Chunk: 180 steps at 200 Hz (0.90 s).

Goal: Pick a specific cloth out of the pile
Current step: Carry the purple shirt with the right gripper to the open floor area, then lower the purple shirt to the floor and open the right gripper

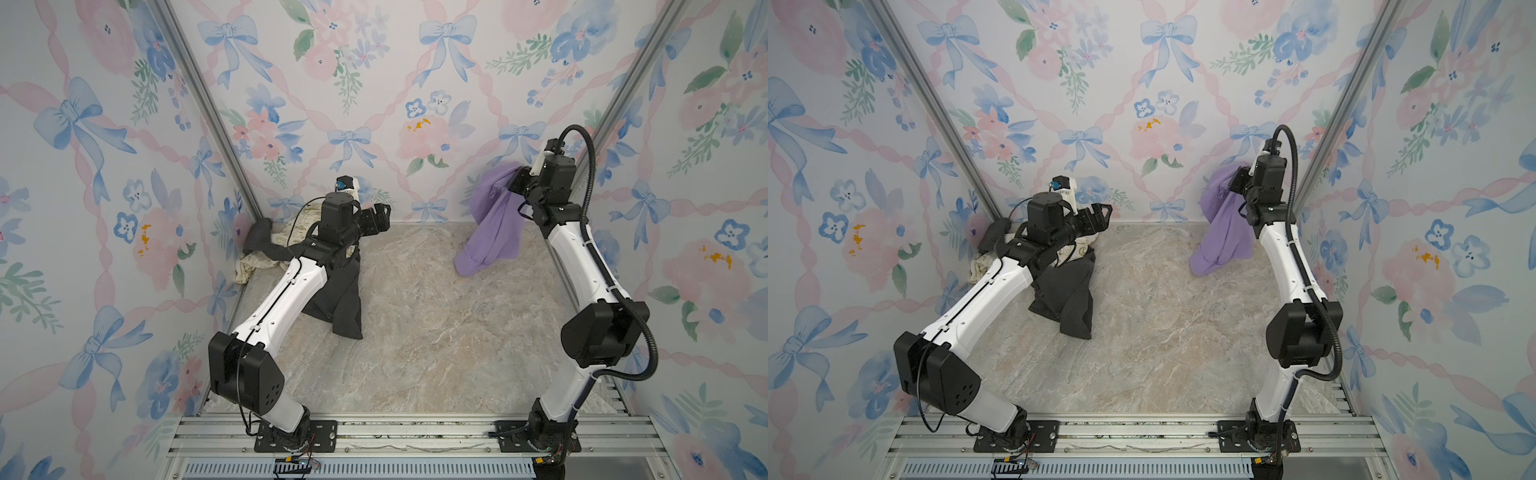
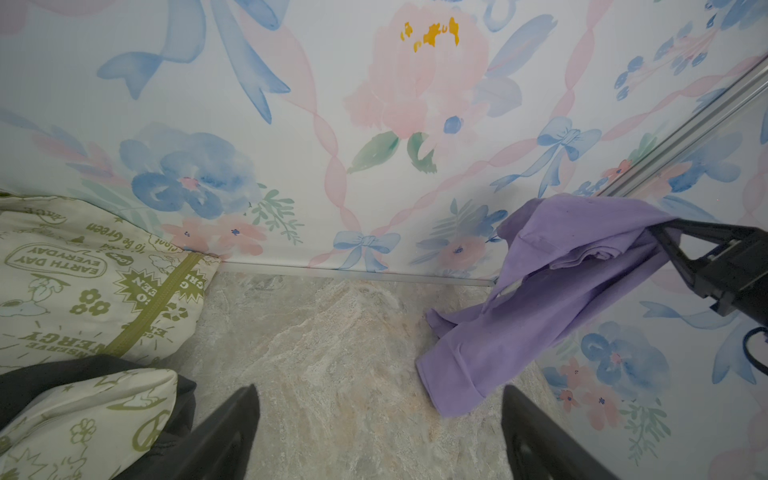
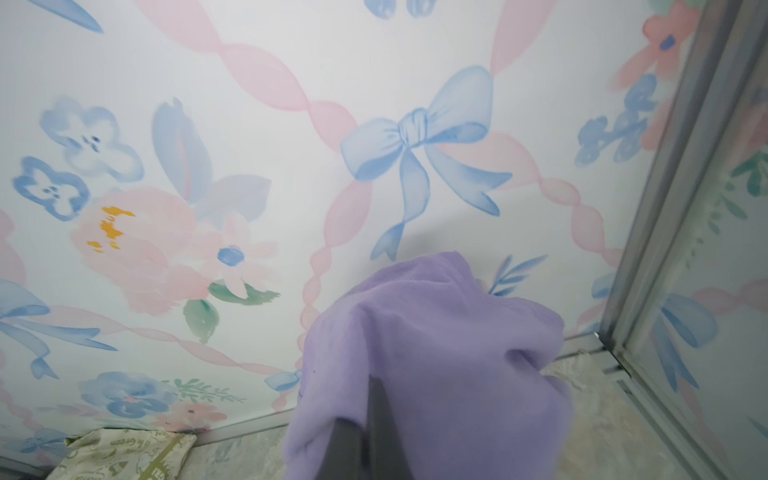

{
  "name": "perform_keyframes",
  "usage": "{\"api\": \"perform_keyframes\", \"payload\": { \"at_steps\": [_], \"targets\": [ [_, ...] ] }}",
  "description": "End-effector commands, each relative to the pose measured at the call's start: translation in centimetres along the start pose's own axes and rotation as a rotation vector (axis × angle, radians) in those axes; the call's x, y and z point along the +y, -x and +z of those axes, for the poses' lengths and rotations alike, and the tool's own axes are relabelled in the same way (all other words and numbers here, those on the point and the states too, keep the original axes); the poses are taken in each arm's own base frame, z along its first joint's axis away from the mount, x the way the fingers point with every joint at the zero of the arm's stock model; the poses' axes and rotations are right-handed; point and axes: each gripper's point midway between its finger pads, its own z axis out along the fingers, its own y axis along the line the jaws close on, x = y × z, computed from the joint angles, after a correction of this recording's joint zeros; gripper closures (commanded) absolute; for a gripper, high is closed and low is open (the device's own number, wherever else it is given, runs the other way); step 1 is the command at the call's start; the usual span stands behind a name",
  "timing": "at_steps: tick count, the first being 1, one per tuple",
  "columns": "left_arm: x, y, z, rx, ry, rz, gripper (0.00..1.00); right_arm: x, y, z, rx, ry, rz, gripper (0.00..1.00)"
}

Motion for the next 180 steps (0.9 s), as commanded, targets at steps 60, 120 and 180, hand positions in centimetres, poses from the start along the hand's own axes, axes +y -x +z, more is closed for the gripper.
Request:
{"api": "perform_keyframes", "payload": {
  "at_steps": [60,120,180],
  "targets": [
    [0.2,0.7,-0.6,-0.017,0.002,0.024,0.05,-2.8,-3.7,-1.1,0.055,-0.041,-0.121,1.00],
    [0.6,0.7,-0.7,-0.020,0.015,0.029,0.02,-12.5,-17.7,-3.3,0.434,-0.377,-0.098,0.99],
    [1.1,0.9,-0.6,-0.022,0.020,0.034,0.02,-19.3,-27.7,-6.8,0.786,-0.633,-0.056,0.95]
  ]
}}
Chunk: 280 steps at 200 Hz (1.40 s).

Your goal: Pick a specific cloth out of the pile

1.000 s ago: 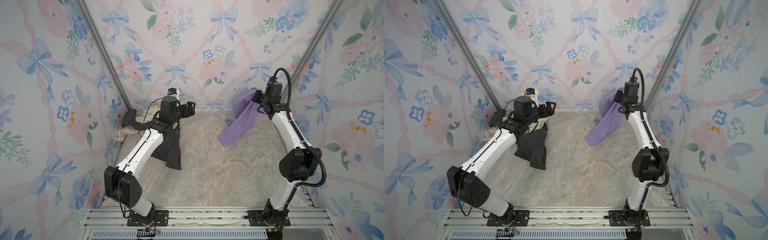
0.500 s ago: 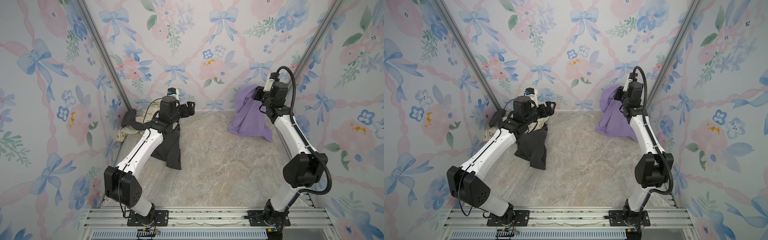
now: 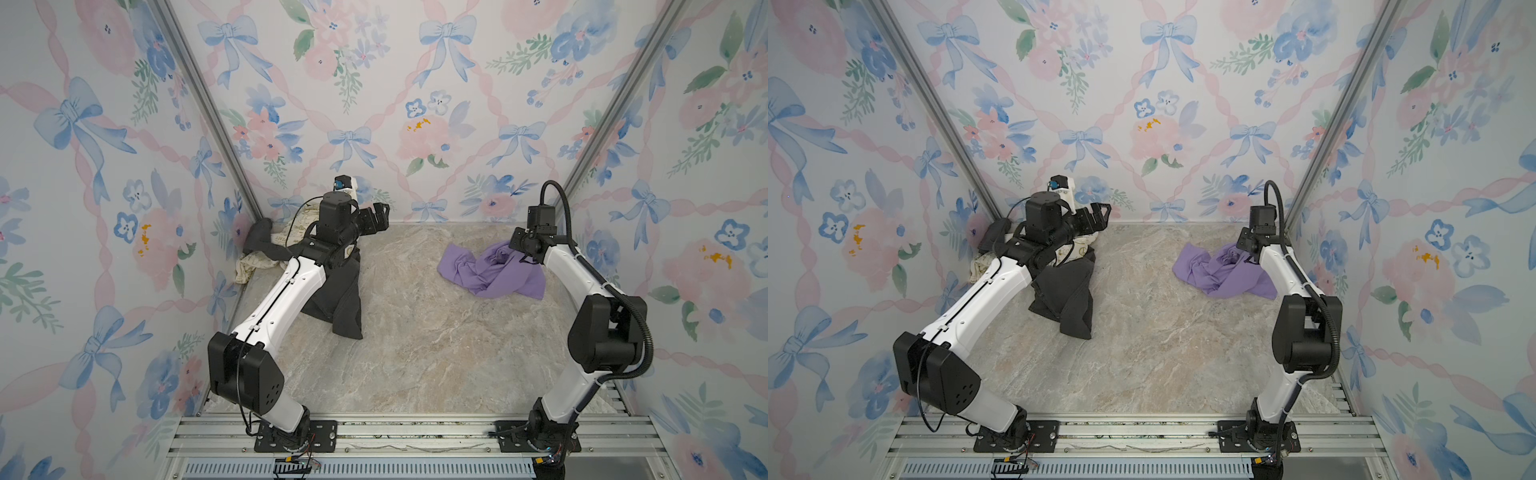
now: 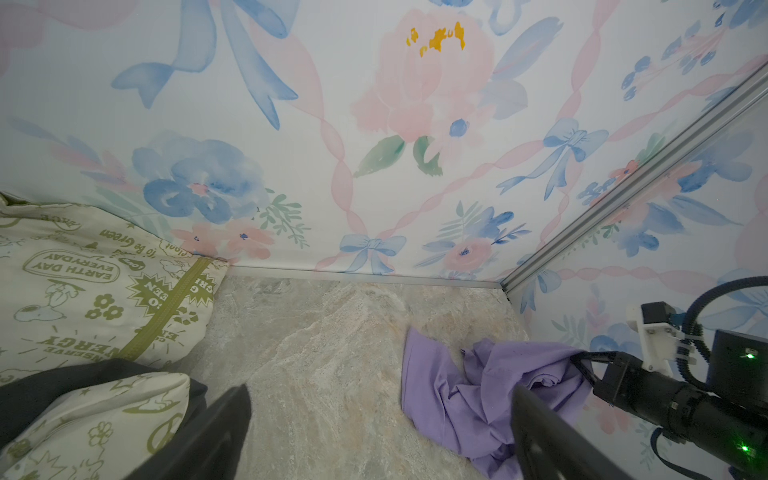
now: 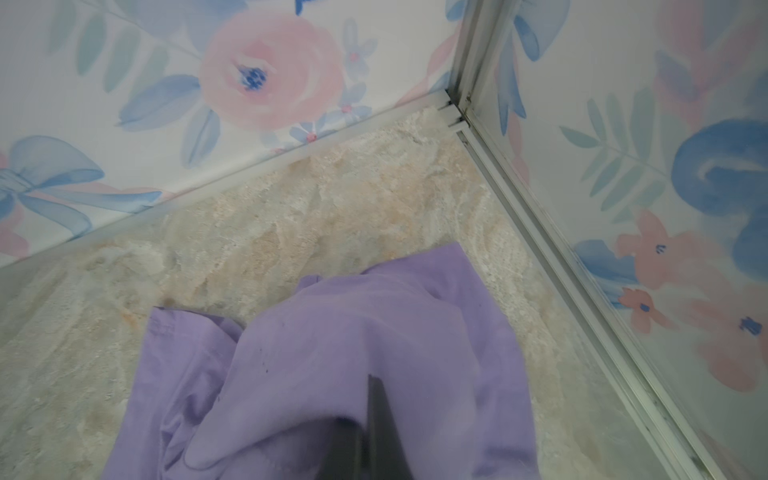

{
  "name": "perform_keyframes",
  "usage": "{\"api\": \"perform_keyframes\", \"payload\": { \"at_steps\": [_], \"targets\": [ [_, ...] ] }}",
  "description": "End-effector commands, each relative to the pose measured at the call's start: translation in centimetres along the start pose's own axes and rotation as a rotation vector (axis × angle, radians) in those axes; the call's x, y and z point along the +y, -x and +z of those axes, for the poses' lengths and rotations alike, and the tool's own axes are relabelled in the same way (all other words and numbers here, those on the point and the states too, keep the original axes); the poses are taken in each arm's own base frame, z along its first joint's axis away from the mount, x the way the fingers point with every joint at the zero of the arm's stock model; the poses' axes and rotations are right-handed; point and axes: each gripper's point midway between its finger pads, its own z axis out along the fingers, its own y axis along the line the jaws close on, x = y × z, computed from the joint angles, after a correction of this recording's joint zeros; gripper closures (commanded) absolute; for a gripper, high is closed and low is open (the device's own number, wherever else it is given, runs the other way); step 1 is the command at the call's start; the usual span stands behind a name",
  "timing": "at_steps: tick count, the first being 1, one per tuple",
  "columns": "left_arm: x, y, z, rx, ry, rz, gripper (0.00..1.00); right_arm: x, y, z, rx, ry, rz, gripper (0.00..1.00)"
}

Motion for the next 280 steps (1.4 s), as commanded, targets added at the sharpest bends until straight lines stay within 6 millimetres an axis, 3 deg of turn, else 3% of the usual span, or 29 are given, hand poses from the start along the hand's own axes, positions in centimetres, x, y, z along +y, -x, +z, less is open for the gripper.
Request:
{"api": "perform_keyframes", "payload": {
  "at_steps": [1,12,20,56,82,117,143,183,217,245,280],
  "targets": [
    [0.3,0.6,-0.6,-0.015,0.003,0.021,0.02,-2.9,-6.0,2.5,0.221,-0.133,0.003,0.95],
    [0.4,0.7,-0.7,-0.017,0.007,0.020,0.02,-3.0,-7.8,3.4,0.295,-0.142,0.000,0.94],
    [0.5,0.7,-0.8,-0.018,0.009,0.020,0.02,-2.9,-9.0,3.9,0.344,-0.138,-0.001,0.86],
    [1.2,0.8,-1.7,-0.031,0.027,0.016,0.02,-1.9,-12.8,5.7,0.507,-0.108,0.023,0.85],
    [1.8,0.8,-2.7,-0.044,0.053,0.011,0.02,-1.5,-13.1,6.0,0.519,-0.092,0.045,0.80],
    [3.5,1.0,-4.4,-0.080,0.122,-0.002,0.02,-0.6,-10.5,4.8,0.460,-0.041,0.056,0.68],
    [5.9,0.7,-5.9,-0.110,0.206,-0.015,0.02,-0.1,-7.1,2.2,0.343,0.007,0.099,0.51],
    [10.3,-0.6,-8.9,-0.174,0.336,-0.014,0.02,-0.4,-1.5,-4.8,0.075,0.094,0.178,0.13],
    [13.9,-2.5,-11.6,-0.241,0.440,-0.005,0.02,-0.8,2.3,-12.4,-0.213,0.187,0.134,0.04],
    [16.3,-4.6,-13.9,-0.325,0.516,0.056,0.02,-1.3,2.2,-15.8,-0.378,0.216,0.051,0.00],
    [18.8,-8.9,-15.8,-0.398,0.563,0.164,0.02,-0.7,-1.6,-15.9,-0.513,0.277,-0.118,0.03]
  ]
}}
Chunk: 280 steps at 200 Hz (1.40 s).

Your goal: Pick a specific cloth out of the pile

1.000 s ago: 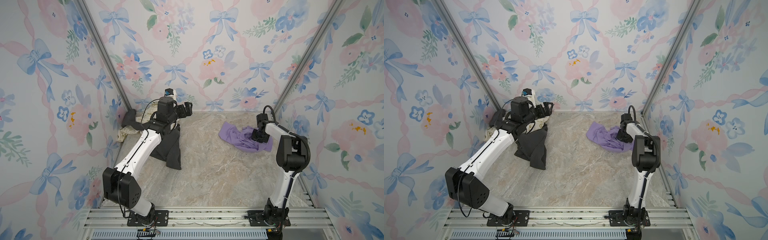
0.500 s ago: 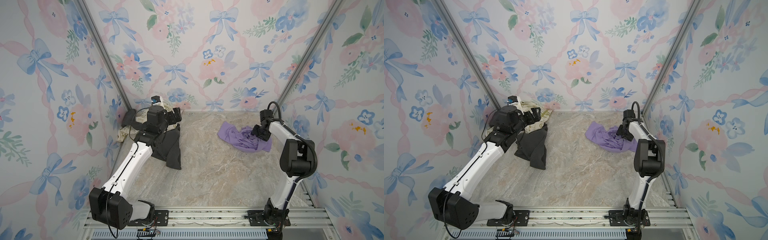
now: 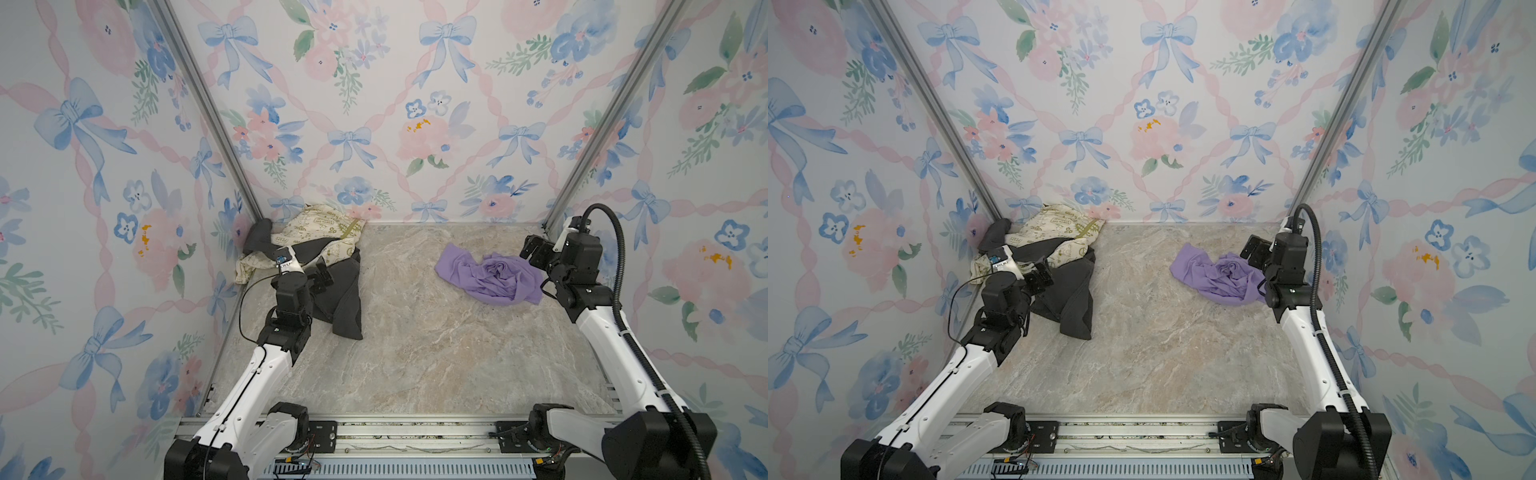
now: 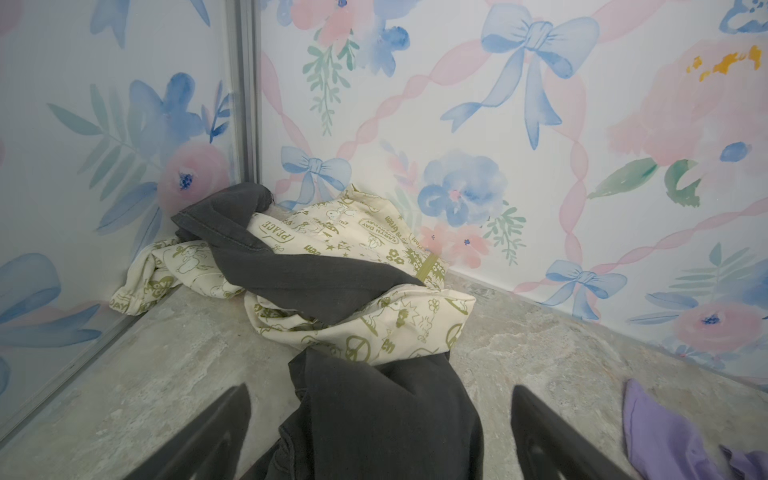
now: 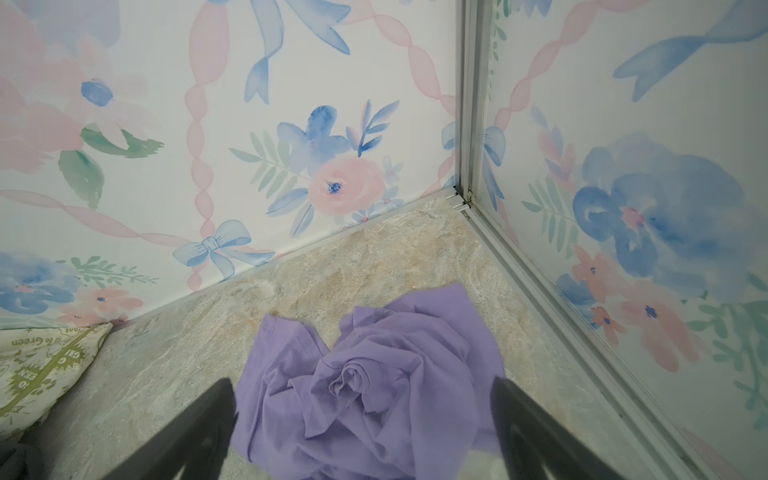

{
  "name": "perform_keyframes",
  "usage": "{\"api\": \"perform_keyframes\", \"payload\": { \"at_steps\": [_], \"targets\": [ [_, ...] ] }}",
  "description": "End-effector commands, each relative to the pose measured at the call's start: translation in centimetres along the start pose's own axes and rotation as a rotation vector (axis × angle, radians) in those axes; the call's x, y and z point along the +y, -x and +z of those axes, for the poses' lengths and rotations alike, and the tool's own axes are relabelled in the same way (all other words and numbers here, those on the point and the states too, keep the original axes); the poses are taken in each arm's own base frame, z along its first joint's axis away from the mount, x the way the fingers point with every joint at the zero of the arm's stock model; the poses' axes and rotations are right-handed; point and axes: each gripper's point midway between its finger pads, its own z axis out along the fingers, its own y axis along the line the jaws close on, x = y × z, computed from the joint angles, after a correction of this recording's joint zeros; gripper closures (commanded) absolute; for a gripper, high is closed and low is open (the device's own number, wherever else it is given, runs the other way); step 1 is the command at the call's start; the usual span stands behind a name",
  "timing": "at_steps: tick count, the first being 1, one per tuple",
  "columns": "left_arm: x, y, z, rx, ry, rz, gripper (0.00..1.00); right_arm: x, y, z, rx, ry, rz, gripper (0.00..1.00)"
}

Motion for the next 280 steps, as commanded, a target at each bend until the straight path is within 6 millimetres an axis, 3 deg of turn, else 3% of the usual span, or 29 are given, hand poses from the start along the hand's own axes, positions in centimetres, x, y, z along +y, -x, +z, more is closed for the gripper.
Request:
{"api": "perform_keyframes", "payload": {
  "at_steps": [1,43,72,100,123,156,191,238,280],
  "targets": [
    [1.9,0.3,-0.9,-0.143,0.047,0.065,0.02,0.9,-1.5,-0.1,-0.101,0.069,-0.164,0.03],
    [3.2,-4.8,-1.5,-0.146,0.023,0.218,0.02,-0.8,-10.0,0.3,-0.037,0.055,-0.293,0.03],
    [4.7,-7.6,-1.4,-0.118,0.045,0.215,0.02,-2.1,-13.7,0.7,-0.013,0.031,-0.289,0.03],
    [4.9,-9.3,-1.3,-0.114,0.017,0.215,0.02,-2.1,-16.1,1.8,0.050,0.054,-0.339,0.03],
    [4.9,-8.9,-0.4,-0.123,0.022,0.218,0.02,-1.6,-16.7,2.8,0.043,0.080,-0.355,0.03],
    [4.8,-8.3,1.2,-0.137,0.021,0.208,0.02,-0.2,-15.6,4.7,-0.010,0.139,-0.300,0.03],
    [4.1,-8.5,2.8,-0.136,-0.007,0.191,0.02,0.2,-17.1,6.5,0.013,0.155,-0.309,0.03],
    [3.4,-10.3,4.4,-0.092,-0.043,0.222,0.02,0.1,-17.8,6.6,-0.008,0.169,-0.304,0.03],
    [2.4,-10.9,4.3,-0.083,-0.103,0.252,0.02,0.0,-17.8,6.7,-0.003,0.180,-0.292,0.03]
  ]
}}
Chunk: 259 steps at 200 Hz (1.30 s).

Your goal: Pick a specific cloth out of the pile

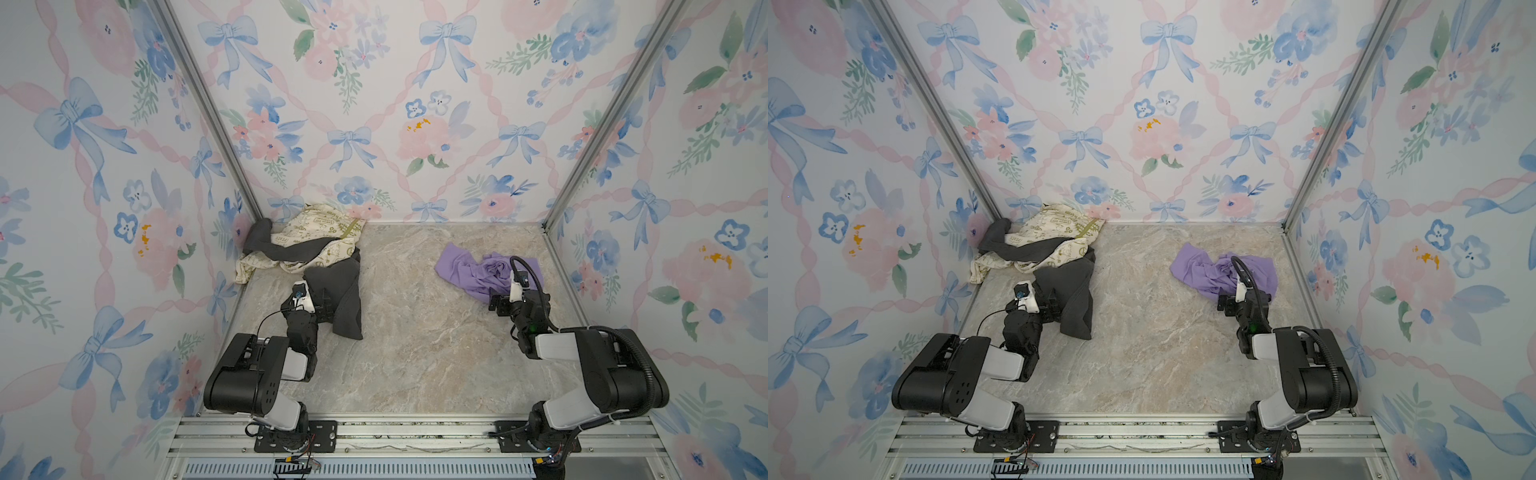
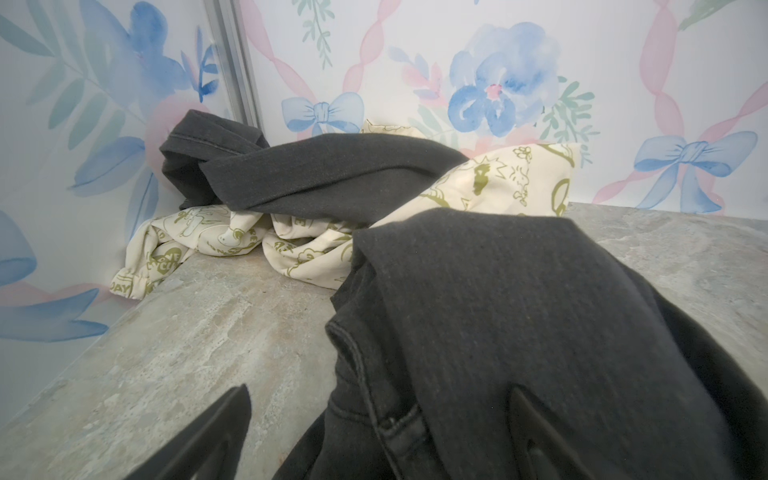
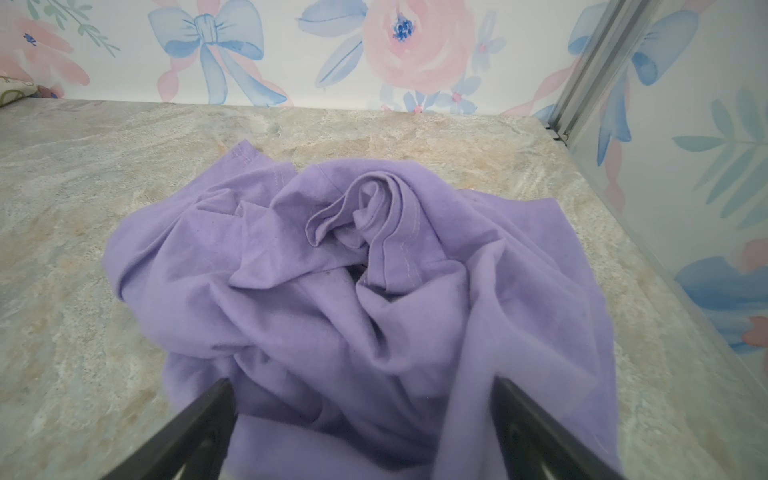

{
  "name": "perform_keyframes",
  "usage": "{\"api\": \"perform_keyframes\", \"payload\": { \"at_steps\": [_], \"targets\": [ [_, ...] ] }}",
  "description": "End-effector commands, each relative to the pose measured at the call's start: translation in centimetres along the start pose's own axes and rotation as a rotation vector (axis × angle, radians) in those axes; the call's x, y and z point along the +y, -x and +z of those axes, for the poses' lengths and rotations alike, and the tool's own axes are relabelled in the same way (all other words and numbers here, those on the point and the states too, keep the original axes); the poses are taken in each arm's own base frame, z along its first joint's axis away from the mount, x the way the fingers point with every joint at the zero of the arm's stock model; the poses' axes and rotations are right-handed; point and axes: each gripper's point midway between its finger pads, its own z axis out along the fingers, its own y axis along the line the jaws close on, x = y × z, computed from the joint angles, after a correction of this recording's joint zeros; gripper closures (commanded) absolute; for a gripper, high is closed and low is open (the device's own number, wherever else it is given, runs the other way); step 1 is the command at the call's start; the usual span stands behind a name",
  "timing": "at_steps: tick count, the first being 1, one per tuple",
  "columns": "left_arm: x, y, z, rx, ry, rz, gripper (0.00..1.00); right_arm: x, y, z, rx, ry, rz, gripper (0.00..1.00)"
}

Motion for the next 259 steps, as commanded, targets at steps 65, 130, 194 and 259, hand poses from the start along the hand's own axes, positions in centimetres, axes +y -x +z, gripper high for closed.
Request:
{"api": "perform_keyframes", "payload": {
  "at_steps": [65,130,194,259],
  "targets": [
    [-0.87,1.23,0.27,-0.048,-0.061,0.016,0.02,0.28,0.80,-0.06,-0.041,0.060,0.031,0.03],
    [-0.90,1.26,0.25,-0.050,-0.065,0.017,0.02,0.12,0.83,-0.05,-0.045,0.070,0.044,0.03],
    [-1.17,1.28,0.28,-0.051,-0.060,0.033,0.02,0.17,0.81,-0.01,-0.040,0.061,0.035,0.03],
    [-1.26,1.21,0.33,-0.049,-0.057,0.040,0.02,0.18,0.84,0.01,-0.040,0.060,0.035,0.03]
  ]
}}
